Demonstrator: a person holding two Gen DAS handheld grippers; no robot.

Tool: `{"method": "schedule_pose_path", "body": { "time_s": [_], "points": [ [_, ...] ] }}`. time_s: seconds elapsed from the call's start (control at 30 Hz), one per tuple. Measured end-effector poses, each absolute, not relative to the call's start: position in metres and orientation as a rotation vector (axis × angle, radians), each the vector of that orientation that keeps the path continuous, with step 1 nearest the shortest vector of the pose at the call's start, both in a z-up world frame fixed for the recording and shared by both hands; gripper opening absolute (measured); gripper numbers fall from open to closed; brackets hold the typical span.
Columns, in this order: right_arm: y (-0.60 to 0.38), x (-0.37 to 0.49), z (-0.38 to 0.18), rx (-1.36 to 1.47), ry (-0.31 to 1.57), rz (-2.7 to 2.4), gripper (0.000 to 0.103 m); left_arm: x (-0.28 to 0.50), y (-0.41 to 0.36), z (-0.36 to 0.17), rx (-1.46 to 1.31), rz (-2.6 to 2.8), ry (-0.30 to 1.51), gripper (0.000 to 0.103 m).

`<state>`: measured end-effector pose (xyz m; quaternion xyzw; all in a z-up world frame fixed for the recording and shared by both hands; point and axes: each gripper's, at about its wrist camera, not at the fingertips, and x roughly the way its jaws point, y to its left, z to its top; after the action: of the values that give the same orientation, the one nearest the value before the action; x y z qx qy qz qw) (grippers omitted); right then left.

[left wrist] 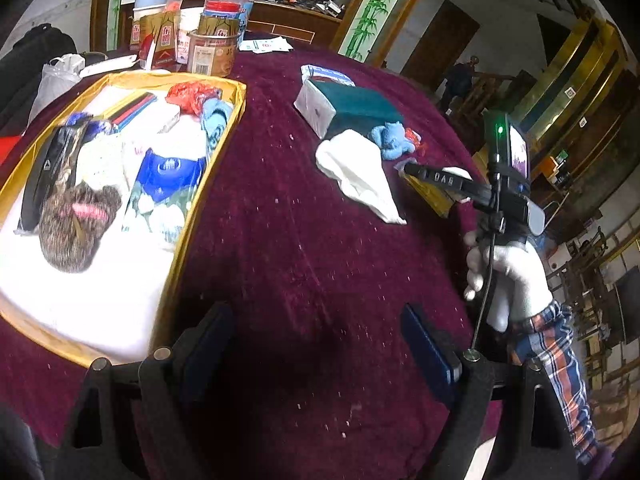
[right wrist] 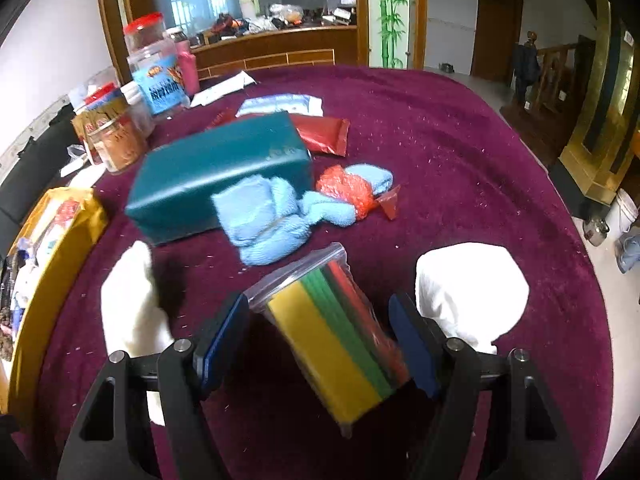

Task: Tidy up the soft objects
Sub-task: 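Grasp the yellow-green sponge bag with the right gripper while the left grasps a white cloth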

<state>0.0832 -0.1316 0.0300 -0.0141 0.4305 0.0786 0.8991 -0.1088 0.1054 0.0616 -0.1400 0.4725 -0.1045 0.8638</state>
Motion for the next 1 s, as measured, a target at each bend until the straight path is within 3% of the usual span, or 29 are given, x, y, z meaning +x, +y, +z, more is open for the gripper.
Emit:
{"method": "schedule_pose_path", "body": {
  "time_s": [0.13, 0.17, 0.2, 0.23, 0.3, 0.57, 1.0],
  "points": [
    [-0.134, 0.092, 0.013, -0.02, 0.95, 0.205, 0.077, -0.086, 0.103, 0.064, -0.308, -0.225, 1.002, 0.088],
    [-0.134, 0.09, 0.014, -0.013, 0.945, 0.226, 0.074, -0.08, 0.102, 0.065, -0.32, -0.235, 1.007, 0.088],
    [-0.135, 0.089, 0.014, -0.008, 0.948, 0.236, 0.058, -0.072, 0.1, 0.065, -0.332, -0.239, 1.01, 0.088],
    [-0.135, 0.088, 0.014, -0.007, 0.946, 0.238, 0.051, -0.066, 0.099, 0.066, -0.336, -0.235, 1.009, 0.089],
    [-0.138, 0.084, 0.015, -0.002, 0.943, 0.236, 0.045, -0.052, 0.094, 0.066, -0.337, -0.213, 1.004, 0.09],
    [-0.145, 0.078, 0.017, 0.054, 0.95, 0.277, 0.044, 0.008, 0.065, 0.048, -0.342, -0.16, 1.016, 0.09],
    [-0.152, 0.08, 0.018, 0.111, 0.964, 0.291, 0.044, 0.075, 0.008, 0.003, 0.012, -0.087, 0.961, 0.089]
  ]
}}
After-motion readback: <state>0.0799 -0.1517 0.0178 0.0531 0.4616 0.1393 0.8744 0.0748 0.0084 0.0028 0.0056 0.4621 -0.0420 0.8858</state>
